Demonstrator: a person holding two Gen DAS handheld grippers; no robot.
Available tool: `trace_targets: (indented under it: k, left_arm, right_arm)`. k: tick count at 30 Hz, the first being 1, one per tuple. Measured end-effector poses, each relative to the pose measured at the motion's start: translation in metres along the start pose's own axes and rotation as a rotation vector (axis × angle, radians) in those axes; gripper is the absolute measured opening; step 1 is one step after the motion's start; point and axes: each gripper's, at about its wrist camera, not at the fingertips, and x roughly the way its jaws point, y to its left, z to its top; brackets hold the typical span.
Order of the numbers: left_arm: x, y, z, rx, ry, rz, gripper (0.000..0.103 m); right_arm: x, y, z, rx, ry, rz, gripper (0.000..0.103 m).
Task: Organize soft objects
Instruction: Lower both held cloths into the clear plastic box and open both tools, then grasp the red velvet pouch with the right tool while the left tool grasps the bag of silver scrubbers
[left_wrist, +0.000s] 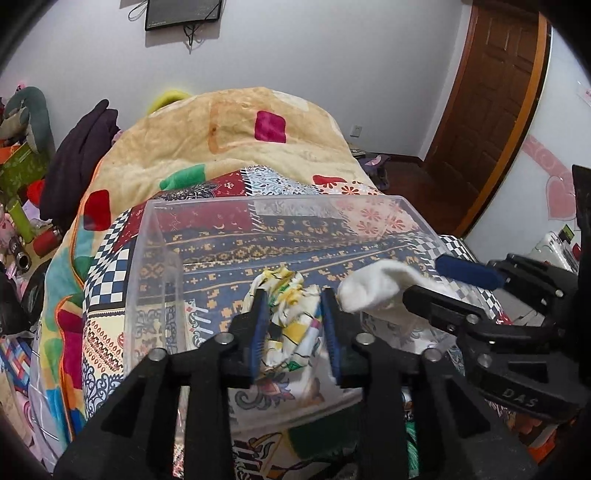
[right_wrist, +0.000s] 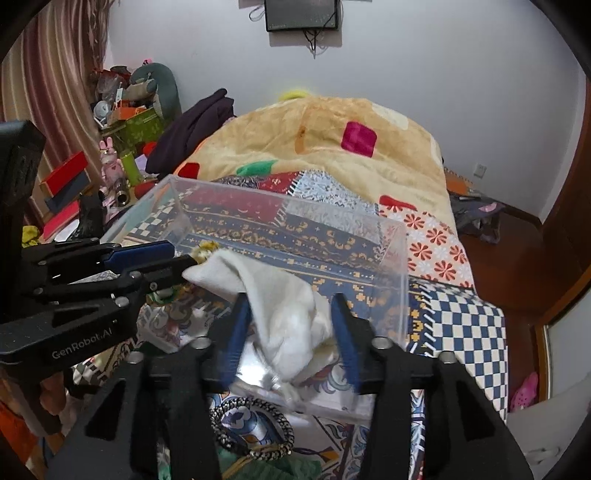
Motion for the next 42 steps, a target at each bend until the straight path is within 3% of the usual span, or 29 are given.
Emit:
trace_targets:
  k: [4,8,12,18,33,39,40,42]
  left_arm:
    - [-0.016,-0.004,-0.001,0.024,-0.036,-0.003,0.043]
    - [-0.038,-0.008,-0.006,0.041,-0.088,-0.004,0.061]
    - [-0.055,-0.012,-0.014,0.054,-0.121,0.009,0.071]
    - [-0.075,-0.011,-0.036,0.034,-0.134,-0.005,0.087]
    - [-0.071,-0.011,-0.115,-0.010,-0.018,-0.047,0.089]
    - [-0.070,-0.022,-0.127,0.034,-0.034,-0.020,0.088]
    - [-0.070,-0.023,-0.128,0.037,-0.037,-0.021,0.086]
    - [-0.070,-0.025,-0.129,0.051,-0.041,-0.011,0.072]
  right_arm:
    - [-0.014,-0.003,0.001,0.008,-0.035,0.014,0.054]
    - [-0.032,-0.004,0.001,0.016,-0.083,0.027,0.061]
    - [-0.052,-0.003,-0.005,0.020,-0.134,0.030,0.072]
    - [-0.069,-0.003,-0.021,0.031,-0.158,0.044,0.074]
    - [-0.060,0.009,-0.096,0.016,0.013,0.067,0.074]
    - [-0.047,0.006,-0.112,0.049,0.068,0.081,0.074]
    - [-0.046,0.005,-0.115,0.064,0.075,0.088,0.074]
    - [-0.043,0.002,-0.119,0.091,0.087,0.112,0.068]
